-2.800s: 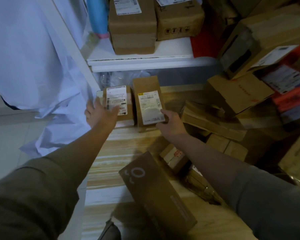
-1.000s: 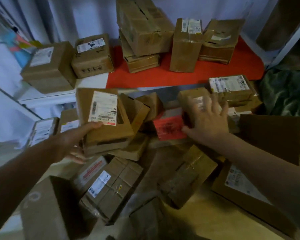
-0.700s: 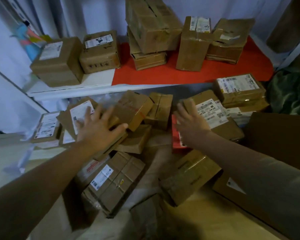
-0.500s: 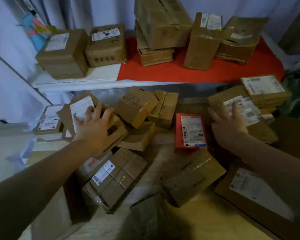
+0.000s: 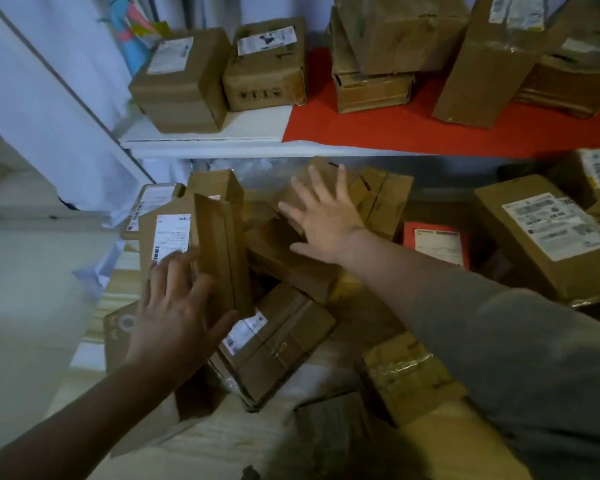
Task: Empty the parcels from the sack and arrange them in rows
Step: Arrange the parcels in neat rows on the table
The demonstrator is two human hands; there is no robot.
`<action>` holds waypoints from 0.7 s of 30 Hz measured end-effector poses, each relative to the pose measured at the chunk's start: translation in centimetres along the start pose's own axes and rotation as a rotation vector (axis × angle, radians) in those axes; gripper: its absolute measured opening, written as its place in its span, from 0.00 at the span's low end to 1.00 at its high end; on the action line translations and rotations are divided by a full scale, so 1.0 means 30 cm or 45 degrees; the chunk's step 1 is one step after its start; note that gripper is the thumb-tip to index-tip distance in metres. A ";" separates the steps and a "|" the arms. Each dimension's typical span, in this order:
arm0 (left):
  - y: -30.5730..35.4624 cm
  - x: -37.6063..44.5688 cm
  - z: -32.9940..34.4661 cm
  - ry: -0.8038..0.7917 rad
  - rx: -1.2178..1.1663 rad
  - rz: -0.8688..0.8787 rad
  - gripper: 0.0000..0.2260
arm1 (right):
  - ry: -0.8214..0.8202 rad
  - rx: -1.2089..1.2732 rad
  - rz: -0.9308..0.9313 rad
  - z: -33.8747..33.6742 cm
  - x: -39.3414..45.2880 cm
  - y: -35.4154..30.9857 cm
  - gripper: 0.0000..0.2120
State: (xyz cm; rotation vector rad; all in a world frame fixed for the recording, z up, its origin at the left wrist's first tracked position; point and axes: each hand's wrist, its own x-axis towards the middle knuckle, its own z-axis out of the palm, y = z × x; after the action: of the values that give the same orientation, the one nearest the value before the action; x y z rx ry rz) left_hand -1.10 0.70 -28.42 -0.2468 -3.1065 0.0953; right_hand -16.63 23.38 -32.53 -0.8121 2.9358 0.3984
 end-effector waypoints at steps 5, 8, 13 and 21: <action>0.126 0.093 0.034 0.026 -0.068 0.415 0.30 | -0.229 -0.094 0.068 0.072 -0.027 0.059 0.32; 0.235 0.153 0.080 -0.189 -0.026 0.399 0.36 | -0.277 -0.165 0.196 0.082 -0.160 0.158 0.33; 0.365 0.204 0.151 -0.329 -0.022 0.456 0.42 | -0.145 -0.050 0.280 0.075 -0.389 0.216 0.27; 0.325 0.182 0.235 -0.507 0.285 0.612 0.40 | -0.414 0.119 0.106 0.165 -0.676 0.237 0.35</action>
State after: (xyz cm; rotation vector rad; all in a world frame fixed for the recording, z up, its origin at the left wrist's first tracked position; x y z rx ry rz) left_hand -5.17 10.77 -35.98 -1.0796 -3.2902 0.5595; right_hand -2.90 40.64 -32.93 -0.5550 2.6672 0.3569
